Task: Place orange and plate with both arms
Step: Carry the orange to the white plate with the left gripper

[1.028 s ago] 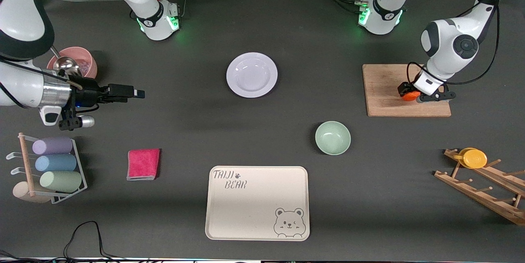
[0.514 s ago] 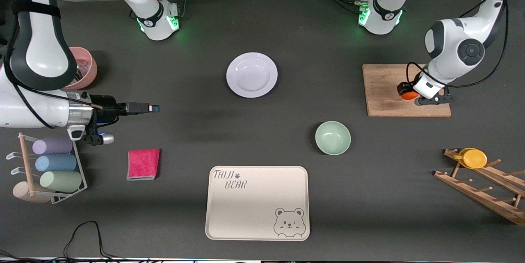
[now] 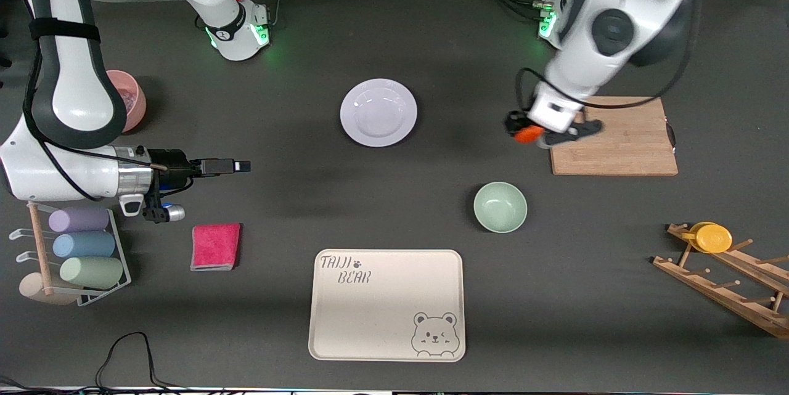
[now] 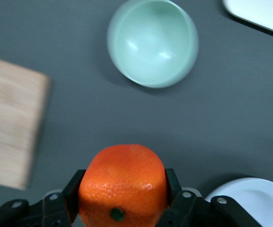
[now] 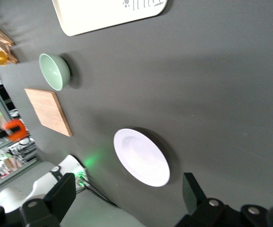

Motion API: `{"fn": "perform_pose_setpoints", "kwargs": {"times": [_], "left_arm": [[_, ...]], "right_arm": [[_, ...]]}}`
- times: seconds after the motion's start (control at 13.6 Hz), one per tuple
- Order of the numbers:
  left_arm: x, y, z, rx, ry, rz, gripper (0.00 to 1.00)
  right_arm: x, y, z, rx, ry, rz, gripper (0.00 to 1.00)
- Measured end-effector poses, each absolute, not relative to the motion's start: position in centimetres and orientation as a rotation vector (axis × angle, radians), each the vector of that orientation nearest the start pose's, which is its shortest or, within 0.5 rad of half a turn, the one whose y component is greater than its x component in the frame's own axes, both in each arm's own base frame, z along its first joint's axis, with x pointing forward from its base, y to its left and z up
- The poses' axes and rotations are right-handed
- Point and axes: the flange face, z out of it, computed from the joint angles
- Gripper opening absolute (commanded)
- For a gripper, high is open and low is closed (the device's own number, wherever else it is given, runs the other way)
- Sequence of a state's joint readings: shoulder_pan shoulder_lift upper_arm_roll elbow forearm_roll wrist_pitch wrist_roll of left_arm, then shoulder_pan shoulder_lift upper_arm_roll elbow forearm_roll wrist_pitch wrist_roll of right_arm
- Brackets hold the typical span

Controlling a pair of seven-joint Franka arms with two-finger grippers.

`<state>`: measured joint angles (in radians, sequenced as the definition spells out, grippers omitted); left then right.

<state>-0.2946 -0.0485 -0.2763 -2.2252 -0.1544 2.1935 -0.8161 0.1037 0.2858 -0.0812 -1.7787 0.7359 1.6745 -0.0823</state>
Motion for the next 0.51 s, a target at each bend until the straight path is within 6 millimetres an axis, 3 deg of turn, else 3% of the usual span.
{"fn": "perform_pose_setpoints", "kwargs": {"times": [0.15, 0.29, 0.51], "left_arm": [[41.4, -37.5, 39.0, -3.18, -0.604, 0.118, 0.03], [39.4, -44.8, 37.2, -3.15, -0.629, 0.105, 0.03], [36.1, -52.5, 32.1, -3.153, -0.617, 0.133, 0.05]], "right_arm": [[59.3, 8.5, 37.7, -2.366, 0.127, 0.436, 1.0], [58.6, 8.8, 36.0, -2.313, 0.114, 0.447, 1.0], [57.3, 8.8, 33.2, -2.26, 0.099, 0.429, 1.0]]}}
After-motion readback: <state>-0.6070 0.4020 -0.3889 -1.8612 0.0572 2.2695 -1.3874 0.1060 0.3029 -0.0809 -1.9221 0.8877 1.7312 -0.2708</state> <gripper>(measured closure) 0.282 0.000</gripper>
